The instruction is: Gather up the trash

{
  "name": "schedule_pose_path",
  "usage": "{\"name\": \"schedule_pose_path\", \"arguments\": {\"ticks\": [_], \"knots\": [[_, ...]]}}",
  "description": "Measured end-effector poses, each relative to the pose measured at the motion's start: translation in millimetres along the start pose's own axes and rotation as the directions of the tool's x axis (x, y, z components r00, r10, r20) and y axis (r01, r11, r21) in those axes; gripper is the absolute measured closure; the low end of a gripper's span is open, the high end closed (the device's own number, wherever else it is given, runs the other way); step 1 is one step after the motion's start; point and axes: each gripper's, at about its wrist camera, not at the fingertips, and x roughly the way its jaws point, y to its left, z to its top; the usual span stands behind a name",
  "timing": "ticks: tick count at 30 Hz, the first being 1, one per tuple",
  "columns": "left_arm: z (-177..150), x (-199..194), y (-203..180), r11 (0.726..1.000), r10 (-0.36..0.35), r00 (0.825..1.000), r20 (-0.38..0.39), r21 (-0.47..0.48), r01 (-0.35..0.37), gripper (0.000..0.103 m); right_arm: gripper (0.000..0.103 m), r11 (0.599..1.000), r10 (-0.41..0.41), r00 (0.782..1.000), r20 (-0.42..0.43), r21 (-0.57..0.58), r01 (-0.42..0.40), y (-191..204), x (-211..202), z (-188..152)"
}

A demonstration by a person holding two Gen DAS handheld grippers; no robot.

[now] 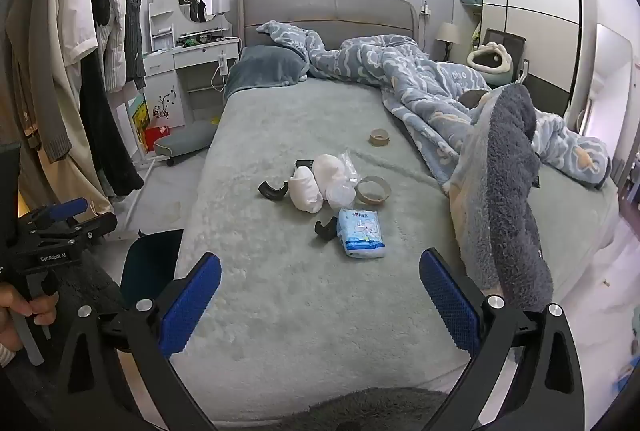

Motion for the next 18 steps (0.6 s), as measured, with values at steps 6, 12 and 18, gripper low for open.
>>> {"name": "schedule_pose_path", "arguments": {"ticks": [6,12,18], "knots": [[-0.3,0.2,0.6,1.000,0.002,1.000,-0.001,0.000,-0.002,0.003,0.003,1.000,-0.001,1.000,-0.003,-0.002,0.001,-0.1,0.7,-0.3],[0.0,0.1,-0.1,1.000,0.003,1.000,-0.001,0.002,-0.003,0.003,0.003,1.000,0.000,1.000,-0.003,-0.001,0.000,0.0,0.8,-0.2],[-0.1,-0.1,-0.3,1.000,0.001,1.000,0.000,0.004,-0.001,0.003,0.003,1.000,0.000,1.000,-0.004,0.001,0.000,-0.2,1.3,-0.2]]}}
